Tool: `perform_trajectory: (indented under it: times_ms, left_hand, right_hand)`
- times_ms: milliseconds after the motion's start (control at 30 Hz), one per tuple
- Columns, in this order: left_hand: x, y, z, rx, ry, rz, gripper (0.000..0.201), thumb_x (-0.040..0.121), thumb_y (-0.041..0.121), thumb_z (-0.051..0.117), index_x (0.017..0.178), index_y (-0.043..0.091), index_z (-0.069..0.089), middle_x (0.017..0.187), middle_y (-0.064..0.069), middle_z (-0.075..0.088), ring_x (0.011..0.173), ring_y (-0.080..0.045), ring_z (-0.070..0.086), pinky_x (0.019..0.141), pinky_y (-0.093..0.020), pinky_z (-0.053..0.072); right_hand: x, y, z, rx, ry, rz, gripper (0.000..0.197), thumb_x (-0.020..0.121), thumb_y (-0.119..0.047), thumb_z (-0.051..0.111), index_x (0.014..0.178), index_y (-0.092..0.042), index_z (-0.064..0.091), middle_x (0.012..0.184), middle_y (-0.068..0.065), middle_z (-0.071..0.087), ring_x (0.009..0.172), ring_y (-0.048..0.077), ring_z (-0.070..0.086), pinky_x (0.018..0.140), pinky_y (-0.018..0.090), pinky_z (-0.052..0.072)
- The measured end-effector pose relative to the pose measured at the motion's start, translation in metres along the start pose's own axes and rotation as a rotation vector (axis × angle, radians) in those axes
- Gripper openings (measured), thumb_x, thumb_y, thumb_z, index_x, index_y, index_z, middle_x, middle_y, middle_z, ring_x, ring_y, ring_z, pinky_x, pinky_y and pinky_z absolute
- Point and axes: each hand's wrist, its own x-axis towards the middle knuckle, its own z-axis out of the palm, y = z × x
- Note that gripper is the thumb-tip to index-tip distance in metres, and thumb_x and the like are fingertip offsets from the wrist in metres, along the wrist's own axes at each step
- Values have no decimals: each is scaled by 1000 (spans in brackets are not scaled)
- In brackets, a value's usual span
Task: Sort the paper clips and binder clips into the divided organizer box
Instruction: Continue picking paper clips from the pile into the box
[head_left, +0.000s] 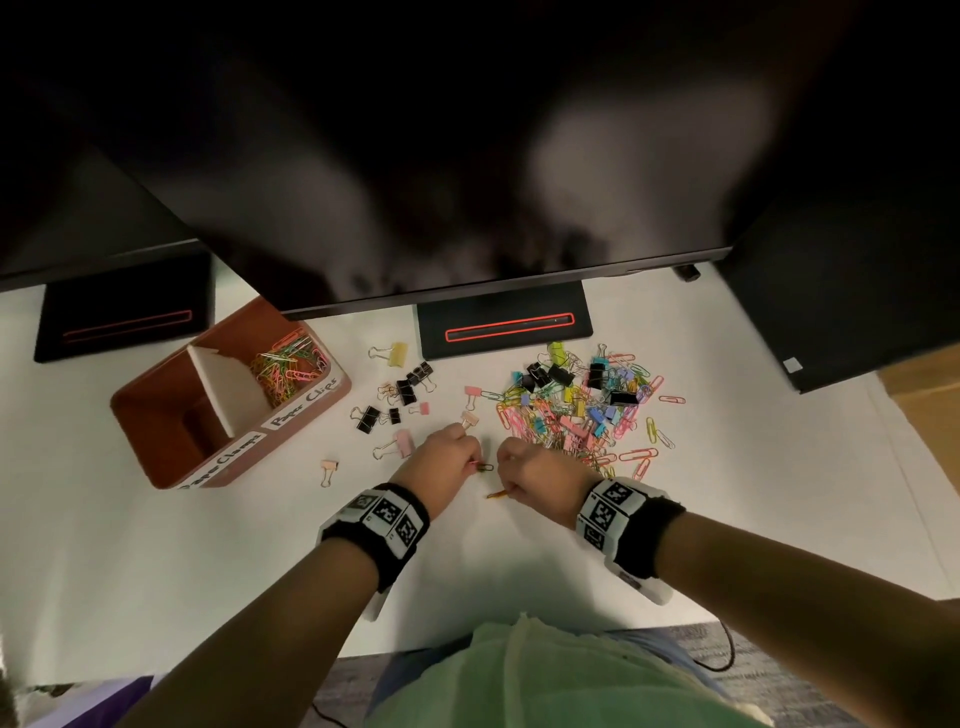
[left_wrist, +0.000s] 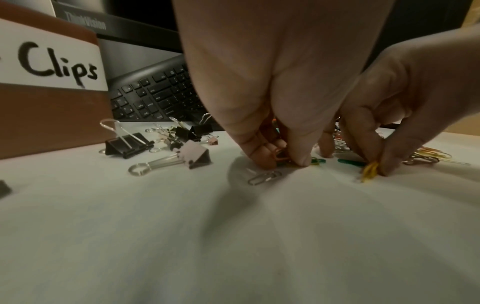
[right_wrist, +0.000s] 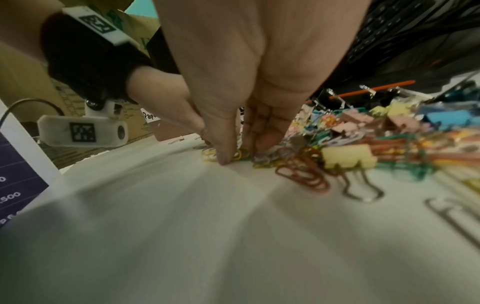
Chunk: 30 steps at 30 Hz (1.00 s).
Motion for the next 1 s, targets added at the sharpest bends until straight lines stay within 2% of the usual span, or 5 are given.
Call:
perform_trajectory:
  times_ms: [233,400,667,767,1000]
  left_hand:
    - [-7,-6,-2,68,32,-2,16,94,17,47,101,12,60,99,-4,55,95,-20,53,73,-25,21]
    - [-7,-6,-1,59,-4,-23,18,94,13,46,104,8,59,102,-9,59,99,-25,53,88,-36,38]
    - [-34,-19,-56,-263,178,28,8,88,10,59,90,16,64,92,-1,65,90,-15,62,80,-29,51]
    - [-57,-34,-105,-292,286,-24,7,89,15,59,91,21,62,88,7,63,78,-2,61,68,-15,47]
    - [-71,-100,-167,-279,581,-335,19,84,16,65,77,31,55,75,11,61,70,-4,57,69,-20,48]
  right_hand:
    - [10,-3,-6,43,-13,114,17,92,-8,47,99,-5,61,105,14,62,98,29,56,82,38,49]
    - [13,-9,-7,-7,-39,148,18,91,-8,47,102,-7,61,107,14,62,100,29,56,81,35,48]
    - [13,-15,-18,9,-89,128,13,89,-10,50,97,-9,61,103,10,64,95,27,59,76,33,47]
    - [25,-26,-45,88,64,105,8,85,-9,55,89,-10,62,95,7,65,87,23,60,76,33,50]
    - [114,-108,-123,196,392,-56,5,81,-9,59,81,-12,62,89,6,64,79,23,61,78,38,54]
